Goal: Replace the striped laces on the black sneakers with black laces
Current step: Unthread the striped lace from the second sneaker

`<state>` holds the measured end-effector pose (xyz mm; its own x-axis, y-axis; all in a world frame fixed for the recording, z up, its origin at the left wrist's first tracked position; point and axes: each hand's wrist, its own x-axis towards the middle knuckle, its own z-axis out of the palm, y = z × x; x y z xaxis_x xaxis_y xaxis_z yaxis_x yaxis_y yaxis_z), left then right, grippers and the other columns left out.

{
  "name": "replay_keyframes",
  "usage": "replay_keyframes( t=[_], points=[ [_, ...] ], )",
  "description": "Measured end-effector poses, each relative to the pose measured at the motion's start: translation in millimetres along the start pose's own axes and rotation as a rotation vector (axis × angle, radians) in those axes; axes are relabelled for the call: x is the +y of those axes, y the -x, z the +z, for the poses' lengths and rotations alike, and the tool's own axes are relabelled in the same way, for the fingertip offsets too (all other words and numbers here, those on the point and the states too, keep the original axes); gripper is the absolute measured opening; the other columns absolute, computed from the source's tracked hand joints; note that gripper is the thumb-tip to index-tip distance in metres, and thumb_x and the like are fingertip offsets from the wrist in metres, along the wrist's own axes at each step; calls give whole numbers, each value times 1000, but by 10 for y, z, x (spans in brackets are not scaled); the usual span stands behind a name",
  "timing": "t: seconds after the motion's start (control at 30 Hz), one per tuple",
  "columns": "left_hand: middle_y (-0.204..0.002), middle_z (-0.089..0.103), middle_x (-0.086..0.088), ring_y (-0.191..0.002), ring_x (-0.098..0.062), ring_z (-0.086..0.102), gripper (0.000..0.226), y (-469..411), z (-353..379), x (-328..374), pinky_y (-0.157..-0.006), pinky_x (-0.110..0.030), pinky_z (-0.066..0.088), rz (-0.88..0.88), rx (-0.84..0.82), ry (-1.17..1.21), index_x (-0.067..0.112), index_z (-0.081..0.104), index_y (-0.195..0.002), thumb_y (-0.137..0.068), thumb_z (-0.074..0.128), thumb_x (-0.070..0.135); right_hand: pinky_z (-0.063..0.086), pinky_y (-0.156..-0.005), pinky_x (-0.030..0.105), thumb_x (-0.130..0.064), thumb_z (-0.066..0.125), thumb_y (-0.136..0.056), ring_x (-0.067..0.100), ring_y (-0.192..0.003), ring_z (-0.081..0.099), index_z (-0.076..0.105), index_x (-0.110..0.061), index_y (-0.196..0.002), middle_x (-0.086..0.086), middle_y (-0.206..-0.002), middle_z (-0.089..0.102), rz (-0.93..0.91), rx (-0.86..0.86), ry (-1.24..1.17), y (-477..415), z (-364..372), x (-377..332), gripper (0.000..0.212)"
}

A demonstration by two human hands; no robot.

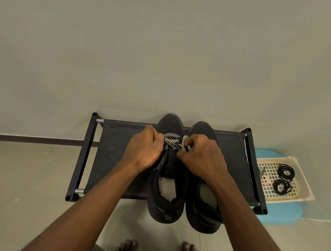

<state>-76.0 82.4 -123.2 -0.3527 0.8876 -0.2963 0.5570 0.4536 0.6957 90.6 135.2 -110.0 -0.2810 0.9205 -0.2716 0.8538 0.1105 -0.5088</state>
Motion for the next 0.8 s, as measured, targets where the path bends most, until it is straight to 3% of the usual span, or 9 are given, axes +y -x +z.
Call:
replay_keyframes(
  t=[0.07, 0.13, 0.33, 0.57, 0.7, 0.8],
  points=[
    [-97, 60, 2, -92, -22, 59, 8, 12, 6, 5, -77, -41, 46, 128, 83, -117, 25, 54, -101, -99, 50, 32, 51, -69, 31, -32, 72, -79, 20, -84, 64, 61, -28, -98, -3, -89, 68, -12, 39, -18, 15, 22, -7, 23],
    [-110, 54, 4, -106, -21, 54, 16, 29, 28, 10, -88, -43, 48, 224, 93, -212, 32, 59, -106, -91, 59, 37, 48, -69, 31, -32, 72, -80, 21, -83, 64, 58, -28, -95, -3, -88, 68, -19, 48, -16, 20, 39, -28, 21],
    [-125, 50, 5, -121, -20, 51, 23, 63, 143, 26, -99, -43, 42, 259, 42, -332, 33, 67, -111, -89, 72, 38, 54, -64, 30, -42, 80, -78, 16, -76, 66, 67, -19, -87, -1, -81, 69, -5, 23, -3, -21, 78, -11, 28],
    [-125, 49, 2, -115, -21, 52, 14, 96, 243, 45, -94, -43, 45, 236, 103, -292, 25, 71, -104, -94, 66, 33, 51, -59, 25, -44, 80, -78, 13, -74, 66, 74, -21, -91, -2, -82, 70, 27, 37, -13, -39, 100, 6, 27],
    [-125, 49, -2, -102, -21, 57, 18, 57, 260, 11, -82, -32, 46, 277, 103, -270, 17, 72, -104, -97, 62, 30, 46, -54, 21, -40, 79, -80, 11, -71, 65, 76, -20, -93, -2, -80, 71, 20, 60, -21, -28, 106, -19, 24],
    [-121, 52, 0, -91, -21, 61, 8, 63, 219, 34, -78, -33, 47, 318, 106, -280, 21, 69, -95, -93, 64, 27, 38, -49, 17, -35, 79, -81, 12, -67, 62, 73, -17, -89, -1, -78, 69, 27, 87, -5, -30, 118, -18, 20]
  ],
)
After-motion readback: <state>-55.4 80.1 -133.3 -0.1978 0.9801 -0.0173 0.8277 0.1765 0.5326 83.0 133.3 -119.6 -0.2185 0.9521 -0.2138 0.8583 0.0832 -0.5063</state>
